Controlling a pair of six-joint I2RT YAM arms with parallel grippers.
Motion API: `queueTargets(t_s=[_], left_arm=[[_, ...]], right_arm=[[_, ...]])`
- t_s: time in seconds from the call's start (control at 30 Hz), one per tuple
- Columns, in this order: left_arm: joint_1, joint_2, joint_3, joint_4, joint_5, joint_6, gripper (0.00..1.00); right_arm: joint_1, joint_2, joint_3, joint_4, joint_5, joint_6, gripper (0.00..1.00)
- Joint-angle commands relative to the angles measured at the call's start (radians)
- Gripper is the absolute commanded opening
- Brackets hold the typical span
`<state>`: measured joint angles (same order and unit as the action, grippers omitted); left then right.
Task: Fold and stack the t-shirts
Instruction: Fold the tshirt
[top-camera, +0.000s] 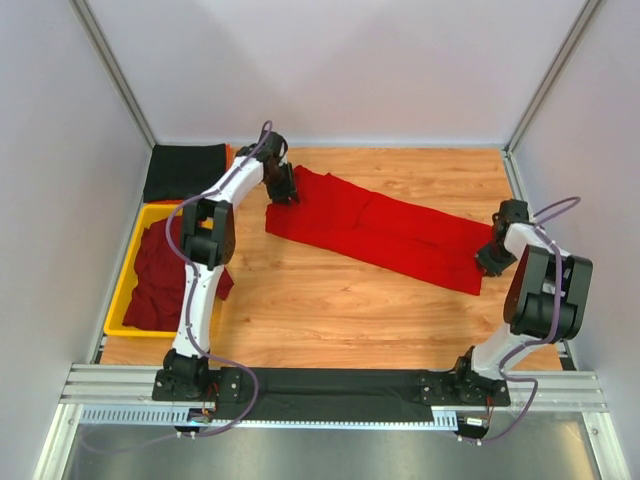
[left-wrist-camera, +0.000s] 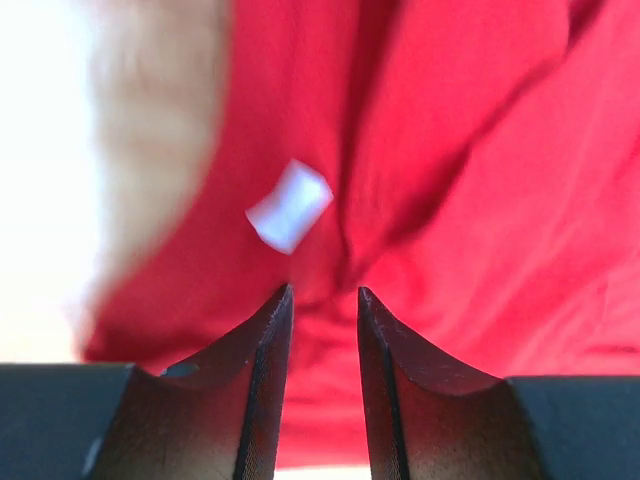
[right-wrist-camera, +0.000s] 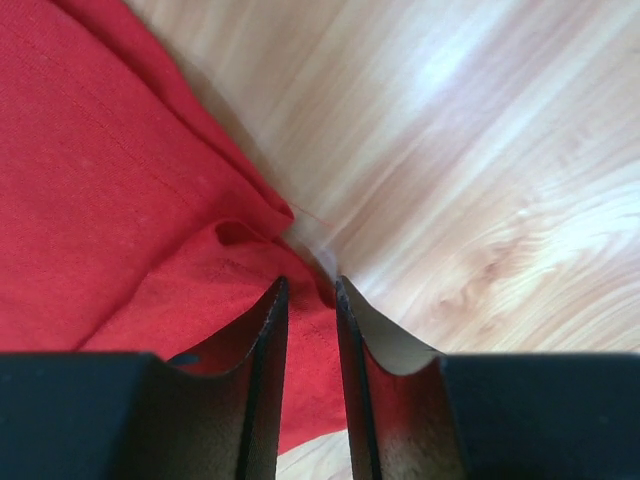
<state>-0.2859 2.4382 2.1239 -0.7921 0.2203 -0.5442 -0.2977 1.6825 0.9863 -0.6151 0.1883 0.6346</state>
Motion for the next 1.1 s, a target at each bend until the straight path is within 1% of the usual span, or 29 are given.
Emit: queueTargets(t_s=[0.0,0.1,0.13,0.23,0.27,0.33,0.4,0.43,0.53,0.6,0.63,0.7,0.73,0.77,0.8,0.83,0.87,0.93,1.0,1.07], left_arm=[[0.01,0.062,0.083,0.01,0.005,-0.02,0.4],[0.017,0.082,0.111,0.072,0.062,-0.037,0.41],[0.019,0.088,0.117,0.12,0.077,-0.051,0.42],[0.027,0.113,0.148,0.21,0.161,-0.078,0.45],[0.033,0.123,0.189,0.22,0.186,-0.085,0.45],[0.039,0.127,0.218,0.247,0.266,-0.102,0.45],[0.044,0.096,0.18,0.286,0.325,-0.118,0.45],[0.042,0.052,0.139,0.307,0.33,-0.106,0.46],[0.04,-0.046,0.079,0.272,0.298,-0.066,0.46],[0.04,-0.1,-0.008,0.261,0.284,-0.036,0.48],[0.04,-0.143,-0.054,0.24,0.278,-0.02,0.49],[0.037,-0.182,-0.111,0.218,0.242,-0.02,0.49],[0.034,-0.22,-0.187,0.235,0.232,-0.031,0.49],[0.027,-0.238,-0.221,0.244,0.208,-0.034,0.49],[0.022,-0.258,-0.245,0.235,0.186,-0.036,0.48],[0.016,-0.263,-0.281,0.226,0.166,-0.036,0.48],[0.005,-0.266,-0.294,0.219,0.13,-0.039,0.48],[-0.001,-0.245,-0.3,0.186,0.102,-0.052,0.47],[-0.001,-0.194,-0.283,0.142,0.067,-0.069,0.46],[0.001,-0.124,-0.214,0.085,0.054,-0.077,0.45]], right_arm=[[-0.04,-0.016,-0.081,0.023,0.088,0.025,0.27],[-0.037,-0.075,-0.124,0.035,0.048,0.048,0.27],[-0.032,-0.095,-0.138,0.032,0.021,0.065,0.27],[-0.018,-0.176,-0.146,-0.017,-0.001,0.077,0.29],[-0.015,-0.222,-0.141,-0.032,-0.001,0.073,0.3],[-0.017,-0.262,-0.124,-0.077,0.007,0.047,0.32],[-0.017,-0.287,-0.074,-0.089,-0.003,0.019,0.34],[-0.017,-0.285,-0.051,-0.092,-0.059,-0.018,0.34],[0.023,-0.238,0.04,-0.097,-0.121,-0.062,0.36],[0.081,-0.201,0.086,-0.077,-0.124,-0.124,0.38],[0.098,-0.182,0.103,-0.062,-0.119,-0.144,0.41],[0.132,-0.109,0.144,-0.057,-0.115,-0.183,0.42],[0.137,-0.049,0.185,-0.046,-0.142,-0.197,0.42],[0.144,-0.018,0.213,-0.046,-0.157,-0.208,0.42],[0.149,0.012,0.238,-0.046,-0.208,-0.24,0.41],[0.155,0.041,0.291,-0.057,-0.216,-0.257,0.41],[0.172,0.093,0.314,-0.066,-0.213,-0.268,0.41],[0.189,0.153,0.363,-0.078,-0.199,-0.292,0.41],[0.193,0.187,0.383,-0.089,-0.199,-0.296,0.41],[0.193,0.212,0.381,-0.086,-0.19,-0.285,0.41]])
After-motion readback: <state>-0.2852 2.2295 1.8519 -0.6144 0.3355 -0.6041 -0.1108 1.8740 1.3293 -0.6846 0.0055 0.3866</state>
